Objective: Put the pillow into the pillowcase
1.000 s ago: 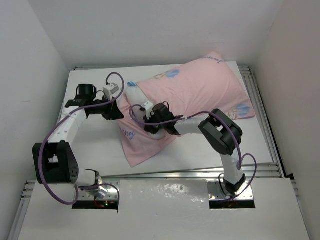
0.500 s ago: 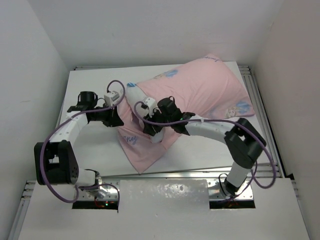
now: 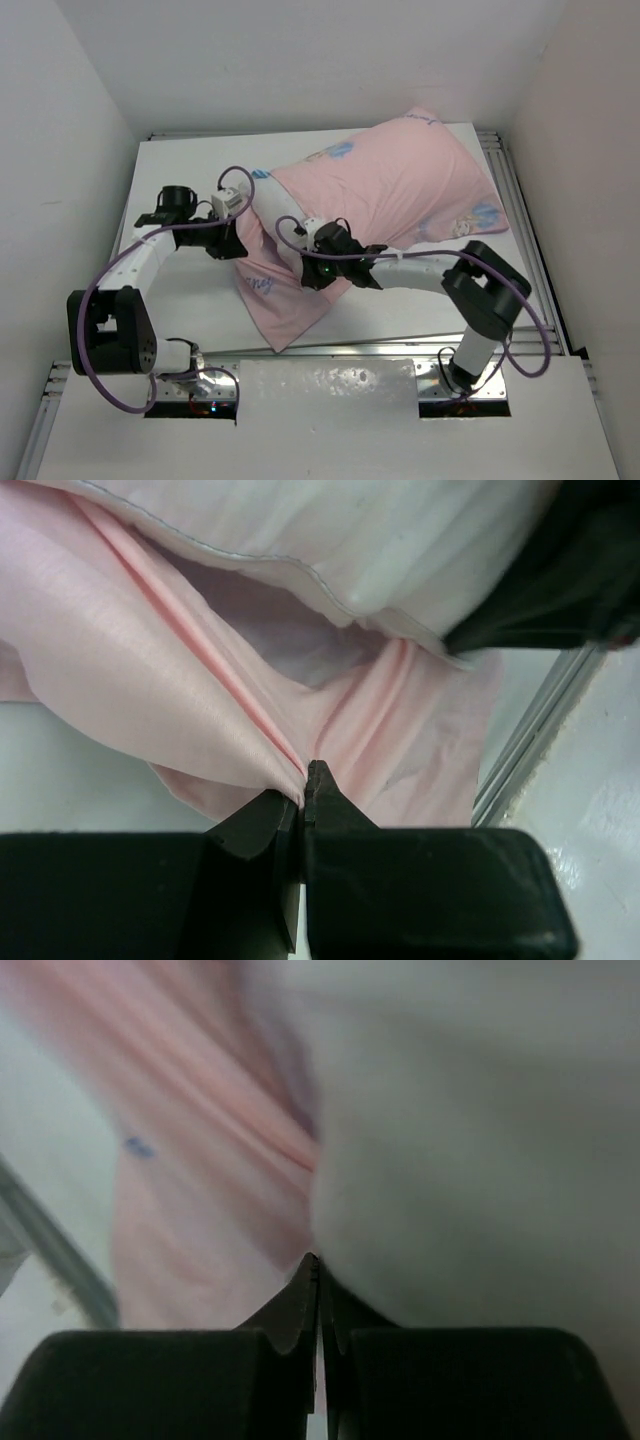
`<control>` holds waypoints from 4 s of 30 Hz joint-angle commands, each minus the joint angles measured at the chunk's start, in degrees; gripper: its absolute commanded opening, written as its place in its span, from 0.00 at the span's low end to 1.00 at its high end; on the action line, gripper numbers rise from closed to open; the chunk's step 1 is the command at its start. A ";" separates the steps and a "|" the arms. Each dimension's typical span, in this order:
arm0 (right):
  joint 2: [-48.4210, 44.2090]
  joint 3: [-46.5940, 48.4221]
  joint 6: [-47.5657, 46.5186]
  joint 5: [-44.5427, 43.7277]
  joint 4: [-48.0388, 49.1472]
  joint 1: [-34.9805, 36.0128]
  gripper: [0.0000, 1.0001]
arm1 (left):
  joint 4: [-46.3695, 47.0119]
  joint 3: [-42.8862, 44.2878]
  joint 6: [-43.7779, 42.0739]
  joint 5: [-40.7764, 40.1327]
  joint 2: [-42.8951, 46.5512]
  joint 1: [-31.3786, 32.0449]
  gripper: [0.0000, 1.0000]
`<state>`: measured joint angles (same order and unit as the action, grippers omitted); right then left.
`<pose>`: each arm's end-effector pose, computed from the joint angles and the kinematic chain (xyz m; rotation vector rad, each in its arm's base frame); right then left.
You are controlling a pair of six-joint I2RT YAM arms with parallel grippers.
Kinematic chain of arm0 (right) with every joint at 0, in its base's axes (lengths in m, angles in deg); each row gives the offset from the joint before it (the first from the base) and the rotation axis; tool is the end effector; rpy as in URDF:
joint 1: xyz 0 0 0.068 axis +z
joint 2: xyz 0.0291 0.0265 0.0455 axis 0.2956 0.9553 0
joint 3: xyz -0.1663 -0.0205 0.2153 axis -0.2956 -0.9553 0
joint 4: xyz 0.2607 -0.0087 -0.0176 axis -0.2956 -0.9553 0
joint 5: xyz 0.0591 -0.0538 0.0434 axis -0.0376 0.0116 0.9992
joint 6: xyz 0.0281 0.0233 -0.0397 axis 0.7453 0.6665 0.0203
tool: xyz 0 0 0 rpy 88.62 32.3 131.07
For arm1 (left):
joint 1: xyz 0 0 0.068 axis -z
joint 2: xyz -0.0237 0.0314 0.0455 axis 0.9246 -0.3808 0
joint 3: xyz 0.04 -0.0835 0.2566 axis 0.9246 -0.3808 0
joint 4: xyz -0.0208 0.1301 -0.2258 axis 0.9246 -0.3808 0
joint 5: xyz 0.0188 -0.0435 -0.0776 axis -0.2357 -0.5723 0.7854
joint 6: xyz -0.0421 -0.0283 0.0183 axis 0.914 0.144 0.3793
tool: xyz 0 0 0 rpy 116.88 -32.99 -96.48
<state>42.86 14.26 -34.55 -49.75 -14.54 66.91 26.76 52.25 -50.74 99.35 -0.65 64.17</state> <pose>0.2216 0.2703 0.1679 -0.6049 2.3501 0.8286 0.2528 -0.0110 0.2308 0.7520 2.2455 -0.8331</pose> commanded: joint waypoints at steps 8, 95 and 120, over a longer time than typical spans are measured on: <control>9.89 10.55 7.09 -27.42 -1.79 -3.83 0.00 | -18.63 4.61 -19.17 -1.43 2.37 0.28 0.00; 22.39 13.47 -7.94 5.90 12.71 3.28 0.00 | 10.43 -0.66 7.76 -12.95 0.35 5.97 0.60; 12.02 2.83 -5.66 3.86 31.97 7.06 0.00 | 23.63 -6.20 33.79 -24.75 -9.84 18.38 0.63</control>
<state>57.68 16.27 -39.99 -48.20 11.01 72.29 46.30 46.57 -22.83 71.17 -10.16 81.70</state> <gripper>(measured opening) 0.002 0.632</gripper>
